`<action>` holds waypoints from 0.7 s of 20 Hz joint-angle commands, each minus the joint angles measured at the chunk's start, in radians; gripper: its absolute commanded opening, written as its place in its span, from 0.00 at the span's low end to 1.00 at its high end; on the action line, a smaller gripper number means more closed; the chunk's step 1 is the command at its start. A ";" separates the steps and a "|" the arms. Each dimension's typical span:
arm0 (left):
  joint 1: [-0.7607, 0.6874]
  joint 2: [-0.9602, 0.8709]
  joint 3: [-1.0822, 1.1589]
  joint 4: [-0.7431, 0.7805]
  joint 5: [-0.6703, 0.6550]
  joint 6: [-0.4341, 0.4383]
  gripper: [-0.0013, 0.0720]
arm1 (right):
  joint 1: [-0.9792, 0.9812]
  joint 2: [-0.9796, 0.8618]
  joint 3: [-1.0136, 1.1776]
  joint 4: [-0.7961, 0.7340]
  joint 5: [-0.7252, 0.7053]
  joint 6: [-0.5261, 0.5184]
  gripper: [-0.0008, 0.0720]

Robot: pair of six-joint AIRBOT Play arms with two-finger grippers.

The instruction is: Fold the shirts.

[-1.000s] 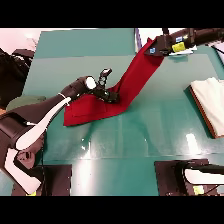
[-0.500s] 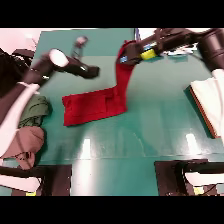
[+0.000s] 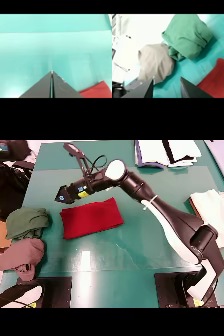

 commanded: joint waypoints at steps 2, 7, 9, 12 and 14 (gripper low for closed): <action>-0.014 0.041 -0.011 0.015 -0.046 0.010 0.05 | -0.103 0.089 -0.209 -0.116 -0.008 -0.008 0.53; -0.117 0.030 -0.012 0.014 -0.033 0.027 0.05 | -0.394 0.234 -0.544 -0.193 0.084 0.021 0.61; -0.133 0.025 -0.013 0.013 -0.021 0.027 0.05 | -0.487 0.223 -0.618 -0.176 0.119 0.022 0.84; -0.133 0.011 -0.012 0.000 -0.017 0.027 0.05 | -0.539 0.162 -0.661 -0.102 0.120 0.022 0.84; -0.133 0.000 -0.013 -0.002 -0.020 0.027 0.05 | -0.518 0.108 -0.639 -0.045 0.120 0.020 0.84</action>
